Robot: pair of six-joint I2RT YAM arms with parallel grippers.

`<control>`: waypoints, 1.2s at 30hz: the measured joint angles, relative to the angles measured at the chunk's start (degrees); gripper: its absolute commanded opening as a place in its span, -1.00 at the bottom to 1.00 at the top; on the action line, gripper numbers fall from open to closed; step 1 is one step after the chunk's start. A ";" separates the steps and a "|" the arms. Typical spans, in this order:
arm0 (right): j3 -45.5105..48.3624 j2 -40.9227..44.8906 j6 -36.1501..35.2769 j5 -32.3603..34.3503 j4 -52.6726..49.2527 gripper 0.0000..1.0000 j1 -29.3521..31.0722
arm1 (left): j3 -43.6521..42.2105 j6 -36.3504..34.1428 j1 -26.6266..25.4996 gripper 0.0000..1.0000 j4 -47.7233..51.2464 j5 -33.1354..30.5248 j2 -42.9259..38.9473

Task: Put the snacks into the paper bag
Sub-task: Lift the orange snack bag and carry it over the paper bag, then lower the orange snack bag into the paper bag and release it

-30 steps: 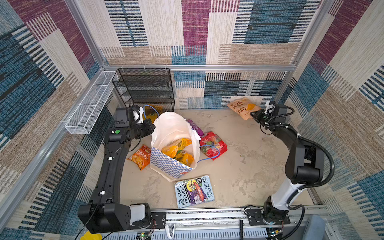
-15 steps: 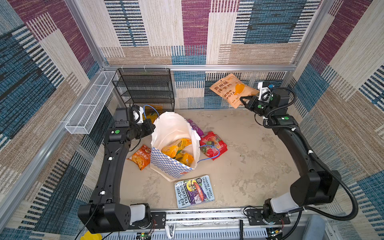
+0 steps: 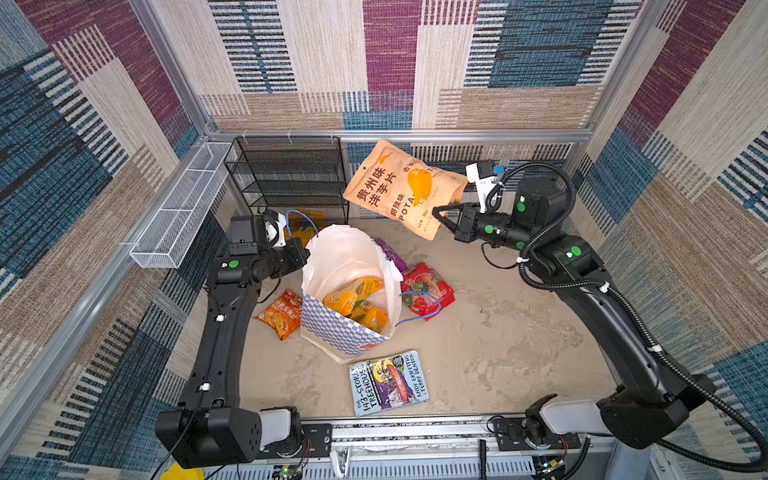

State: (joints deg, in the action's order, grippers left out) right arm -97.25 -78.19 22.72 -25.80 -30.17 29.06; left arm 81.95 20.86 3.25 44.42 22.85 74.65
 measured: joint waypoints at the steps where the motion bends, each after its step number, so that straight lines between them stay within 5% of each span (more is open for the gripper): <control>1: -0.96 -0.26 -0.92 0.81 -1.99 -1.00 1.46 | 0.00 0.00 0.00 -1.00 0.00 0.00 0.00; 12: -3.63 -3.21 -8.61 5.97 -18.10 -1.00 11.87 | 0.00 0.00 0.59 -1.00 0.11 -0.28 -0.11; 34: -13.40 -16.50 -15.93 11.50 -29.79 -1.00 21.70 | 0.00 0.15 1.18 -1.00 0.20 -0.33 -0.46; 36: -14.86 -18.51 -16.98 11.52 -30.75 -0.80 21.92 | 0.00 0.15 1.22 -1.00 0.20 -0.17 -0.55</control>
State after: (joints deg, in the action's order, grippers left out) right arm -112.12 -96.71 5.74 -14.28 -60.93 50.98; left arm 81.95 21.02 4.47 44.62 22.68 74.11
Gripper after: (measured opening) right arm 0.052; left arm 0.064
